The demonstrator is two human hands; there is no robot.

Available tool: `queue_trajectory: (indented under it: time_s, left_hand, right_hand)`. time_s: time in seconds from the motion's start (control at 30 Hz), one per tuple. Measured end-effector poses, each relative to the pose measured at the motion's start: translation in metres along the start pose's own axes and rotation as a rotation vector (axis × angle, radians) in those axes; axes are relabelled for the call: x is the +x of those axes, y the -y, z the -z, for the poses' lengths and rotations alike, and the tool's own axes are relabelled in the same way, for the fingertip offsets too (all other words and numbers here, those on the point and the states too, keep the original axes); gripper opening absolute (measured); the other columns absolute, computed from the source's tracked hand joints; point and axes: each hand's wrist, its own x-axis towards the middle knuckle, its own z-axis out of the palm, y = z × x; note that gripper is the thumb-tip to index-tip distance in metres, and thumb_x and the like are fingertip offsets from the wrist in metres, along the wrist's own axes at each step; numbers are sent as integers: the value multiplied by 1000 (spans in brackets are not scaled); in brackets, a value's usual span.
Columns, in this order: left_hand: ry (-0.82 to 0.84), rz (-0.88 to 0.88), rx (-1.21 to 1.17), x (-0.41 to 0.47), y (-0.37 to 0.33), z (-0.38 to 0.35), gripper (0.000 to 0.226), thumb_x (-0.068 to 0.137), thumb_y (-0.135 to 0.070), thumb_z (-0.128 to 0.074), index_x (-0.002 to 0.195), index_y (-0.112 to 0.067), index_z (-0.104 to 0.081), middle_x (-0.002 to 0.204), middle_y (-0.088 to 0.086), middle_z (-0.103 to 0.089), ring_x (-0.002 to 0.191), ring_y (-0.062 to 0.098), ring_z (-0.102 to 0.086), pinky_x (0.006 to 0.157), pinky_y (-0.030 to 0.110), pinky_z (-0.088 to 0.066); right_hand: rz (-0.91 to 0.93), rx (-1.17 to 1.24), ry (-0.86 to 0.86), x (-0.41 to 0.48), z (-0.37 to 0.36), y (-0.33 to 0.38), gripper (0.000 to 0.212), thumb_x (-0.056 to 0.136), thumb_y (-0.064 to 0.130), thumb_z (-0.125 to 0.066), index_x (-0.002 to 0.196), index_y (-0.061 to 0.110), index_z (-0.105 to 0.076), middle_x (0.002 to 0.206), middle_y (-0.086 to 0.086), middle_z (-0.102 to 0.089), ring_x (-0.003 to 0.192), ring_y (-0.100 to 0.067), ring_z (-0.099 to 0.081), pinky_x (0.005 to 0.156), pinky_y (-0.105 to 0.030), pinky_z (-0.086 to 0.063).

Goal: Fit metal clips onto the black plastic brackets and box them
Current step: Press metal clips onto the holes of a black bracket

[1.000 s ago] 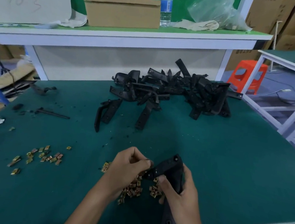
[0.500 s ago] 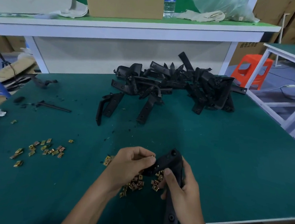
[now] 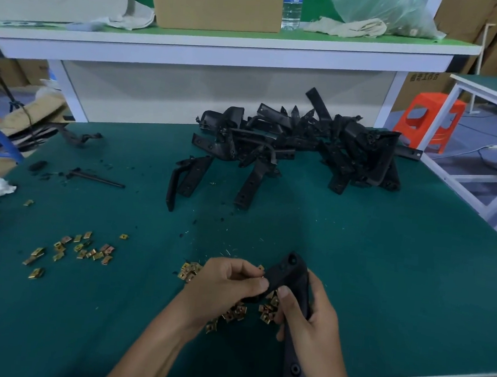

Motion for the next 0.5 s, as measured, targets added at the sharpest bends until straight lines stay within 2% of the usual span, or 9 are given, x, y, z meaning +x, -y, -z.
queue_trajectory:
  time_s: [0.17, 0.23, 0.3, 0.37, 0.43, 0.5]
  left_hand:
    - [15, -110, 157, -1, -3, 7, 18, 98, -19, -64, 99, -25, -81, 90, -16, -77, 86, -5, -69, 73, 9, -48]
    - [-137, -172, 368, 4, 1, 15, 20, 99, -20, -61, 102, -30, -79, 87, -23, -75, 86, -9, -67, 78, 12, -49]
    - [-293, -201, 628, 11, 4, 27, 20, 99, -24, -60, 108, -32, -76, 90, -27, -71, 90, -11, -64, 78, 7, -44]
    - [-325, -183, 706, 17, 7, 37, 20, 100, -26, -59, 111, -32, -74, 93, -30, -67, 90, -13, -61, 75, 2, -39]
    - [-307, -171, 770, 24, 9, 41, 20, 100, -26, -59, 113, -30, -74, 99, -27, -67, 94, -7, -62, 80, 9, -43]
    - [-275, -188, 839, 30, 13, 41, 20, 100, -25, -59, 113, -27, -73, 107, -17, -71, 104, 6, -63, 90, 24, -50]
  right_hand:
    - [-21, 15, -25, 0, 0, 0, 34, 87, 54, -67, 119, 48, -58, 71, -10, -68, 53, -26, -63, 54, -35, -53]
    - [-33, 43, -51, 0, 2, 1, 36, 86, 55, -68, 118, 43, -59, 72, -9, -68, 54, -25, -63, 54, -34, -53]
    - [-47, 73, -77, 0, 3, 2, 41, 84, 55, -69, 120, 39, -59, 74, -9, -69, 56, -25, -64, 55, -34, -52]
    - [-52, 106, -94, 0, 3, 4, 39, 84, 53, -69, 119, 38, -59, 72, -11, -67, 55, -25, -62, 54, -32, -52]
    - [-42, 120, -106, 0, 3, 6, 33, 84, 50, -69, 114, 39, -61, 71, -12, -66, 55, -25, -61, 53, -29, -51]
    - [-38, 125, -109, 0, 3, 8, 28, 85, 48, -68, 111, 40, -62, 72, -12, -66, 56, -24, -61, 52, -27, -51]
